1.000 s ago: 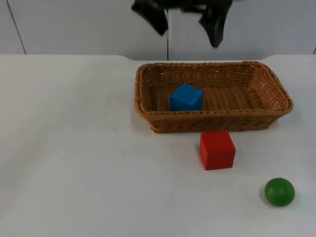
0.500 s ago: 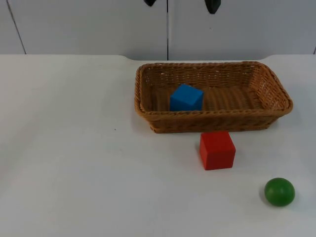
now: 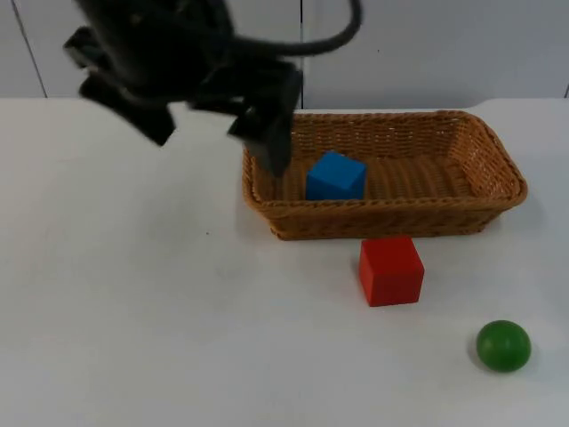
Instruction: Place all geometric objects except the red cube into the basket.
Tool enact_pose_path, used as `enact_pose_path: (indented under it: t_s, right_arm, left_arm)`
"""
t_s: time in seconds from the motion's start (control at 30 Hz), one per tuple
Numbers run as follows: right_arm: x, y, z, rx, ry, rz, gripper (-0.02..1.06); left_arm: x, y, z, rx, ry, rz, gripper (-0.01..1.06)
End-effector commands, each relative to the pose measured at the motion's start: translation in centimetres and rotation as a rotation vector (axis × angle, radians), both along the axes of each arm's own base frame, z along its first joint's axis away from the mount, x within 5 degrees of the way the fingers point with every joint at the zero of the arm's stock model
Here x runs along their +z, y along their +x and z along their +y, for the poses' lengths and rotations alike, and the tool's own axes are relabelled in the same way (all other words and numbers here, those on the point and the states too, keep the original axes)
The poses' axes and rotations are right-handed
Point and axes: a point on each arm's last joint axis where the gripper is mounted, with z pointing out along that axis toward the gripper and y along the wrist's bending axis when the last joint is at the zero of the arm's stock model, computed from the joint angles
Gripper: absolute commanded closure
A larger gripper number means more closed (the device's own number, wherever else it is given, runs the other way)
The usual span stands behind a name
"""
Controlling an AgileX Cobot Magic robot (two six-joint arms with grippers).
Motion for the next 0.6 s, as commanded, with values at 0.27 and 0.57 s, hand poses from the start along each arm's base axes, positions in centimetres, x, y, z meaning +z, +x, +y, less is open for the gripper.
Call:
enact_pose_path:
  t_s: [0.27, 0.57]
  right_arm:
    - [0.2, 0.0, -0.1, -0.008, 0.004, -0.005, -0.01]
    - [0.2, 0.0, 0.1, -0.011, 0.027, -0.006, -0.01]
  left_arm:
    - [-0.8, -4.6, 4.1, 0.119, 0.016, -0.045, 0.0]
    - [-2.1, -7.2, 11.4, 0.364, 0.007, -0.005, 0.0]
